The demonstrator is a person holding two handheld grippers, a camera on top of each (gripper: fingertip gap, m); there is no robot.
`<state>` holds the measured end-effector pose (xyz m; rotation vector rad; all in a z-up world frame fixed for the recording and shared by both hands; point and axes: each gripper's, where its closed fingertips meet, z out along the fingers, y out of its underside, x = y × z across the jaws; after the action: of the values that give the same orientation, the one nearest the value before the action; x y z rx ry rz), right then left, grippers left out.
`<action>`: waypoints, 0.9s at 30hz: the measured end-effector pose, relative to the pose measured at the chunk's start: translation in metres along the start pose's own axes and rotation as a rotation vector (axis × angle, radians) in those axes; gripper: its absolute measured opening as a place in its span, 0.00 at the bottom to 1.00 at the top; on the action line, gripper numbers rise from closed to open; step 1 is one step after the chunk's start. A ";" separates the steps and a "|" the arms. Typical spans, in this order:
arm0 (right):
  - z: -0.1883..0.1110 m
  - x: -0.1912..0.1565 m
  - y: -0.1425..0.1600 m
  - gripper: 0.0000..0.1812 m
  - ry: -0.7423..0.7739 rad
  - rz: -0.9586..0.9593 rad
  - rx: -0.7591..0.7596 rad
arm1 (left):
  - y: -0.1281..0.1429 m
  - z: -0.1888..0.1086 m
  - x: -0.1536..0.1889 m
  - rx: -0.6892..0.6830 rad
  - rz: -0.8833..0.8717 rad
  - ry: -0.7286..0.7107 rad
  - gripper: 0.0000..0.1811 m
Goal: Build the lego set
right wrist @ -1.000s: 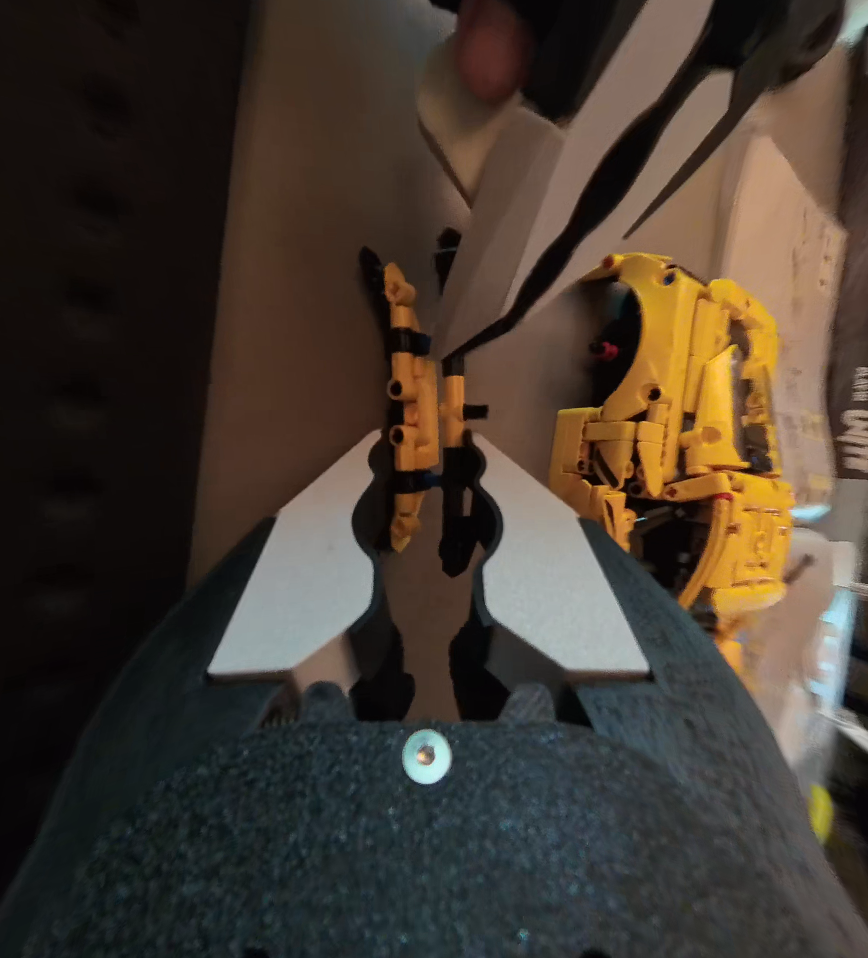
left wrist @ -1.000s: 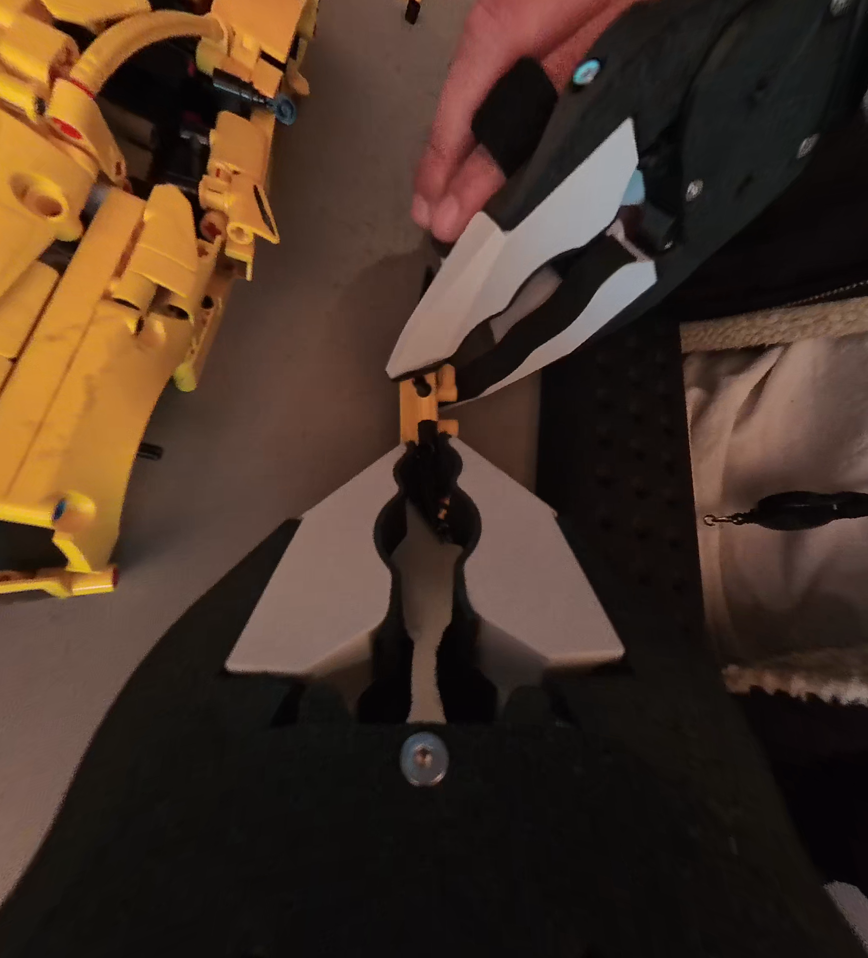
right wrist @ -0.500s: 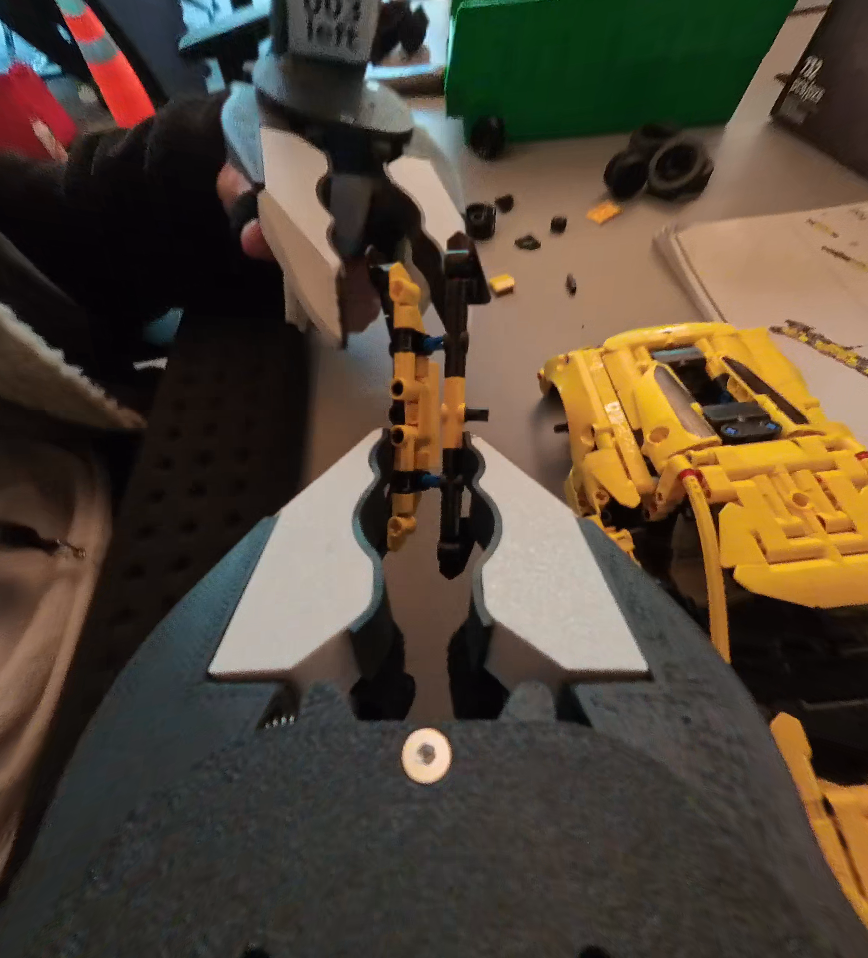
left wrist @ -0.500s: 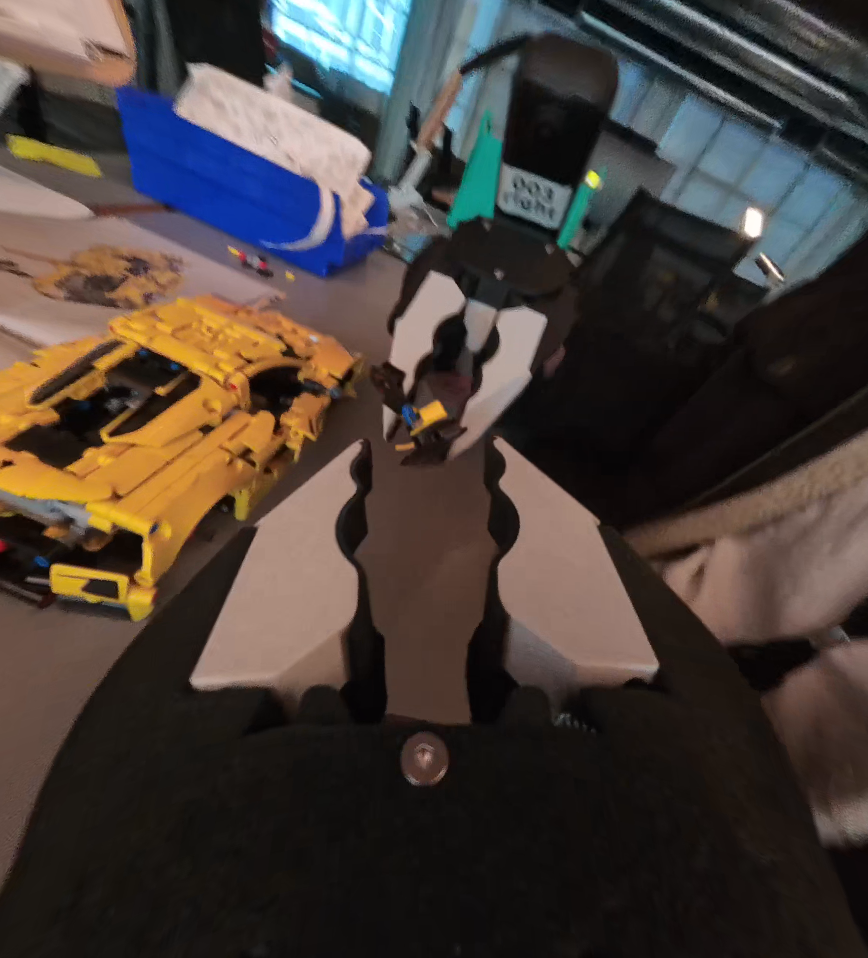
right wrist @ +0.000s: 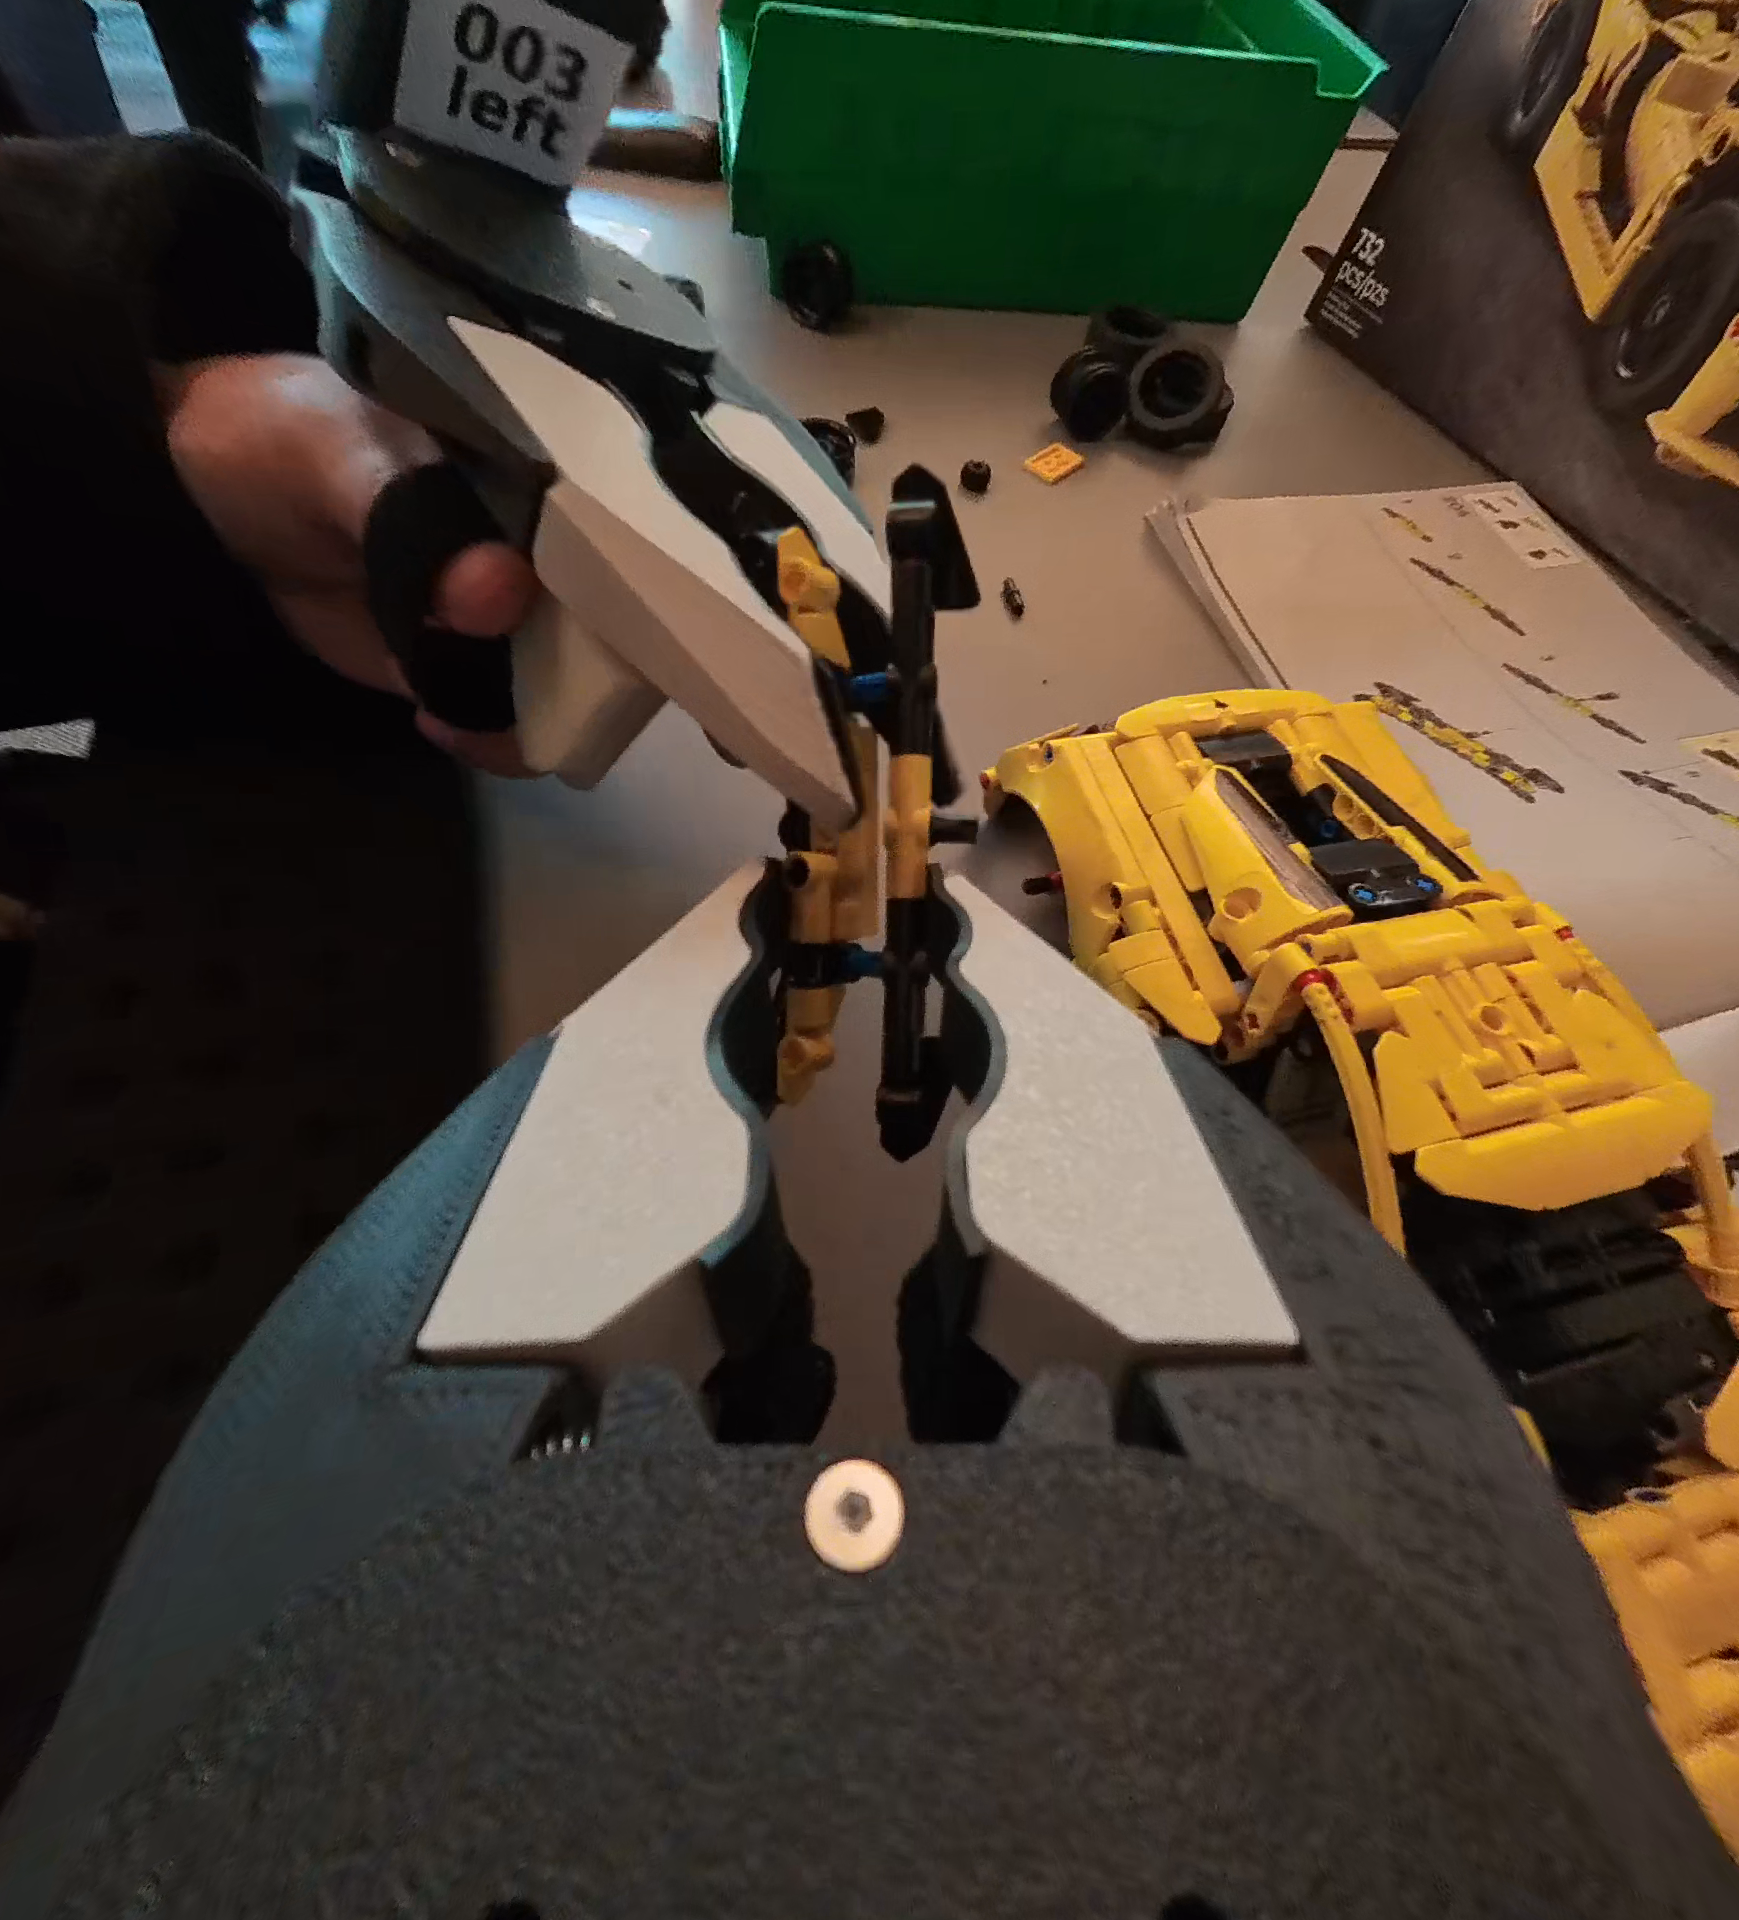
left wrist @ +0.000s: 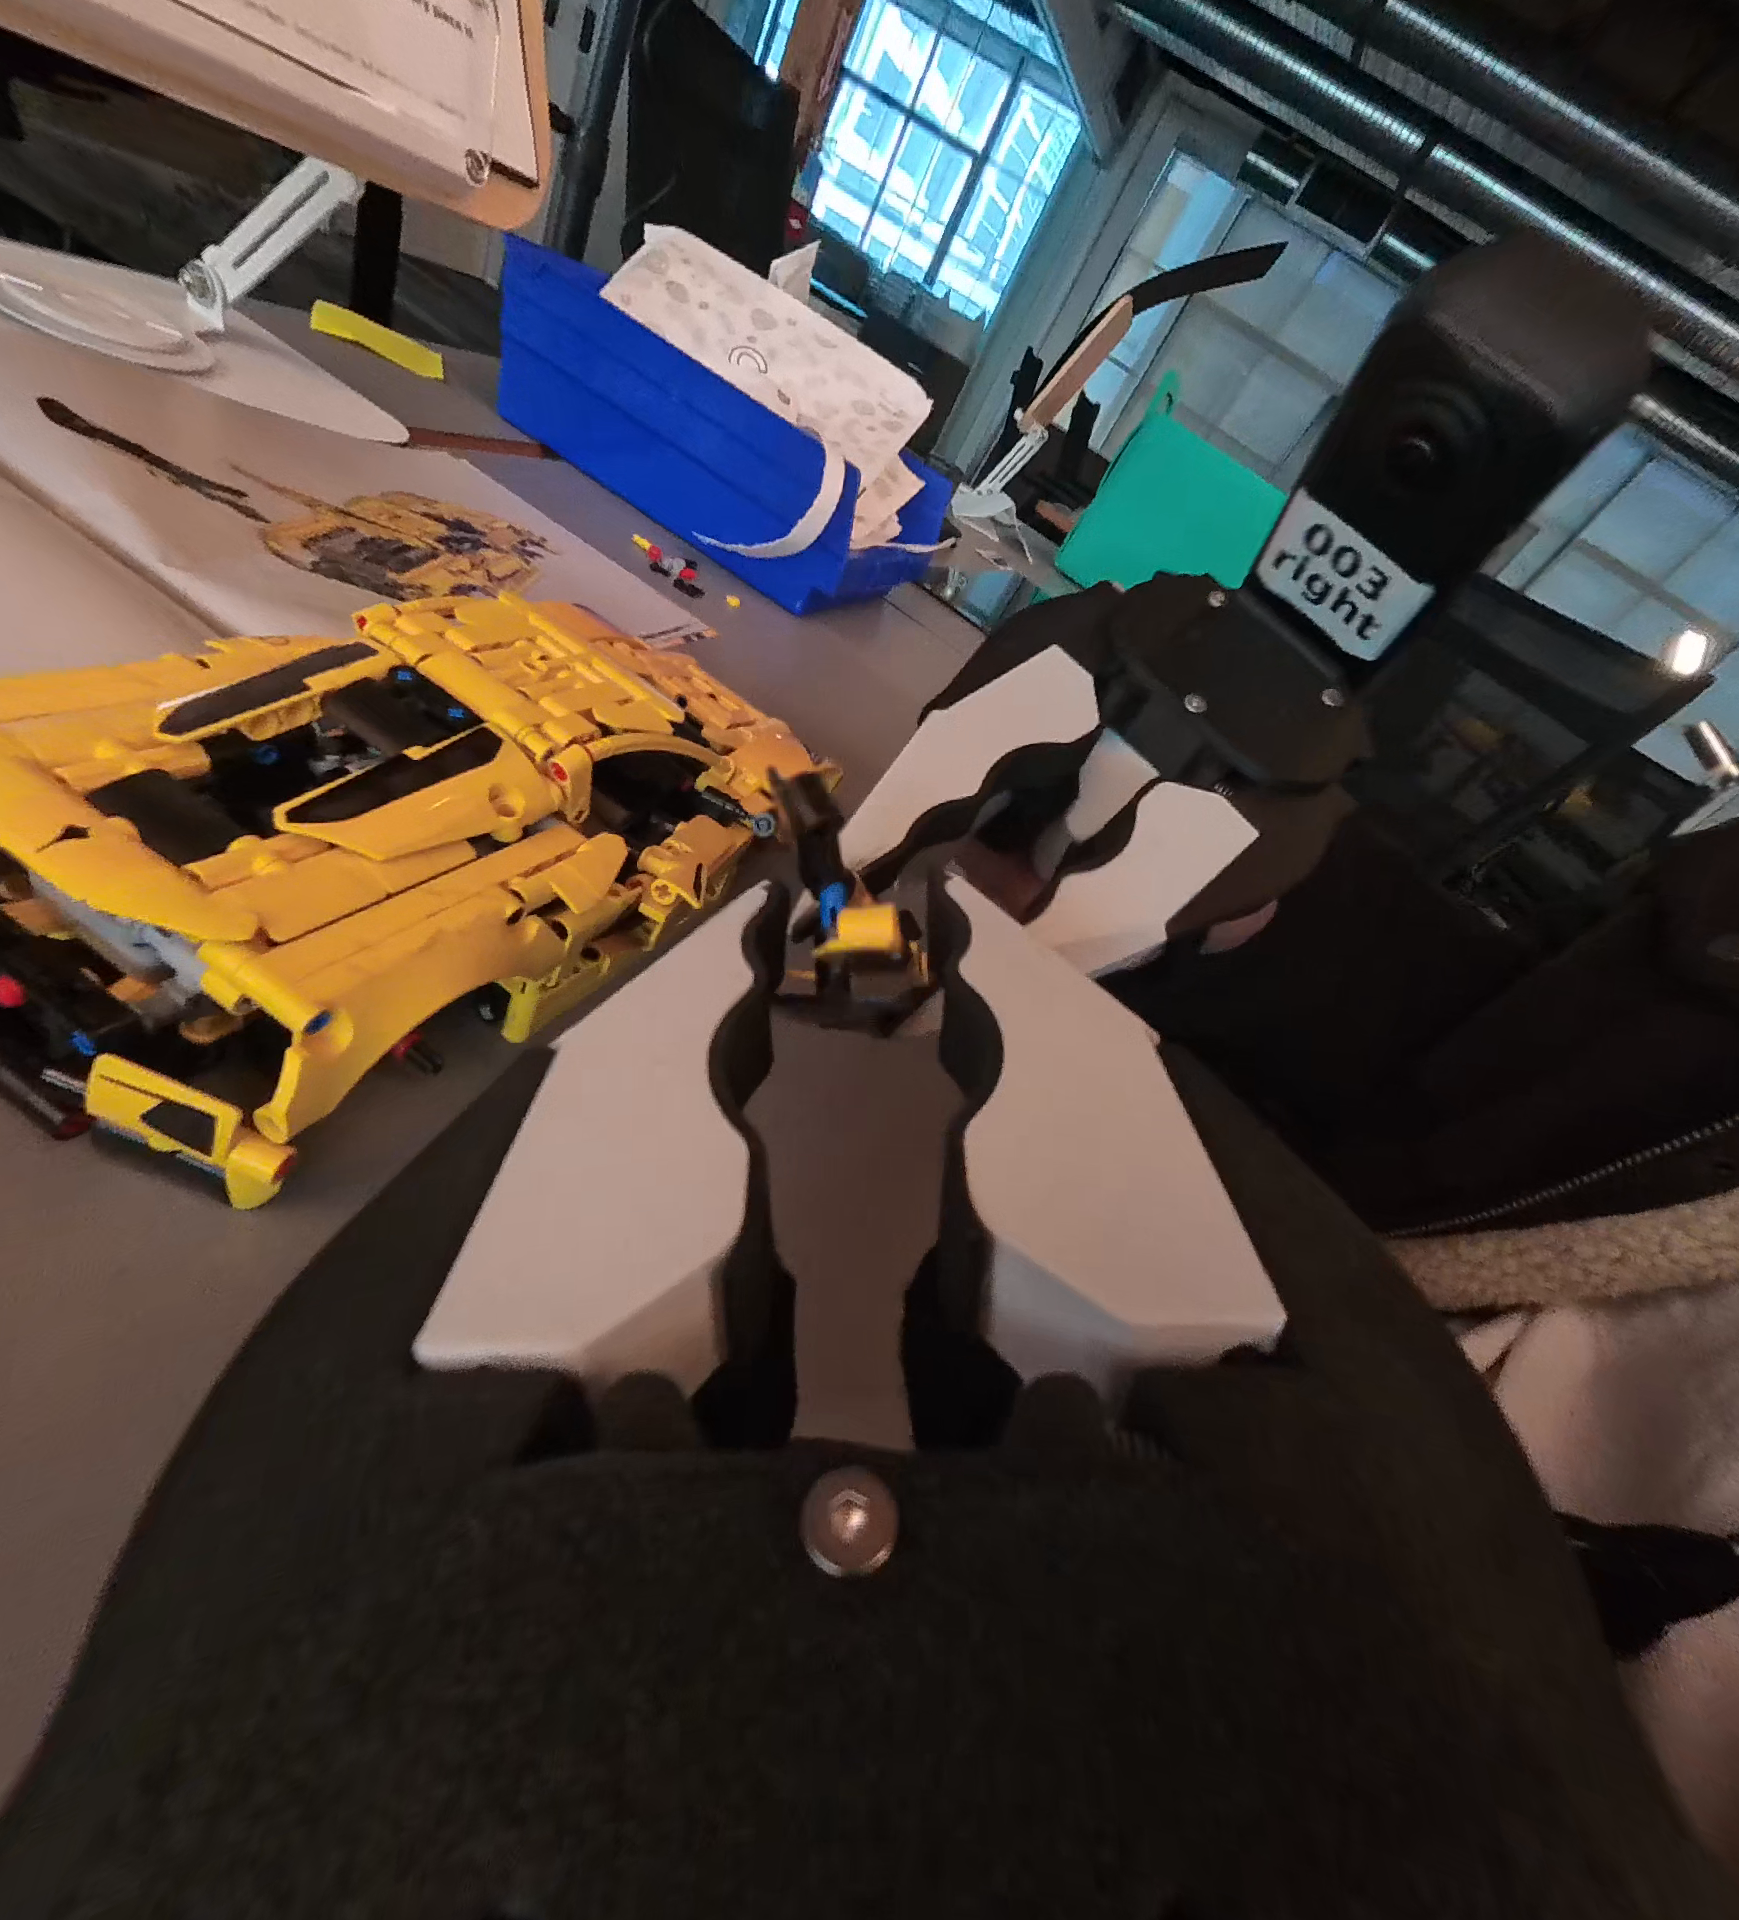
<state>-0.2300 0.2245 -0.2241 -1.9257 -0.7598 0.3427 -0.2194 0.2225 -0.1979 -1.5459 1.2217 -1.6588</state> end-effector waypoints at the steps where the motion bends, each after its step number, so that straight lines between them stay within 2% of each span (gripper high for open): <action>1: -0.001 -0.001 -0.001 0.14 -0.022 0.024 0.016 | -0.002 -0.002 0.002 0.016 -0.008 0.016 0.14; 6: -0.004 -0.006 -0.007 0.14 -0.113 0.132 0.074 | -0.007 -0.007 0.008 0.047 0.018 0.047 0.11; 9: -0.001 0.001 -0.004 0.14 -0.017 0.051 0.050 | -0.005 -0.004 0.000 0.025 0.068 -0.030 0.10; 11: 0.001 0.001 -0.002 0.06 0.057 -0.028 0.033 | -0.004 -0.004 -0.005 0.020 0.069 -0.054 0.09; 12: 0.001 0.000 -0.004 0.06 0.068 -0.037 0.041 | -0.005 -0.006 -0.003 0.026 0.068 -0.042 0.09; 15: 0.000 -0.002 -0.006 0.06 0.002 0.036 0.066 | -0.005 -0.006 -0.001 0.030 0.072 -0.022 0.09; 20: -0.008 -0.013 -0.008 0.08 -0.200 0.214 0.113 | -0.004 -0.007 0.010 0.023 0.045 0.070 0.09; 23: -0.019 -0.013 -0.015 0.04 -0.305 0.324 0.169 | -0.006 -0.013 0.011 0.022 0.056 0.092 0.09; 25: -0.024 -0.005 -0.007 0.04 -0.280 0.318 0.137 | -0.004 -0.019 0.008 0.000 0.072 0.093 0.09; 27: -0.025 0.010 0.009 0.04 -0.177 0.263 0.066 | 0.002 -0.023 0.003 -0.039 0.093 0.071 0.09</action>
<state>-0.2058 0.2105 -0.2197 -1.9531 -0.5994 0.6985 -0.2423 0.2247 -0.1966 -1.4412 1.3490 -1.6508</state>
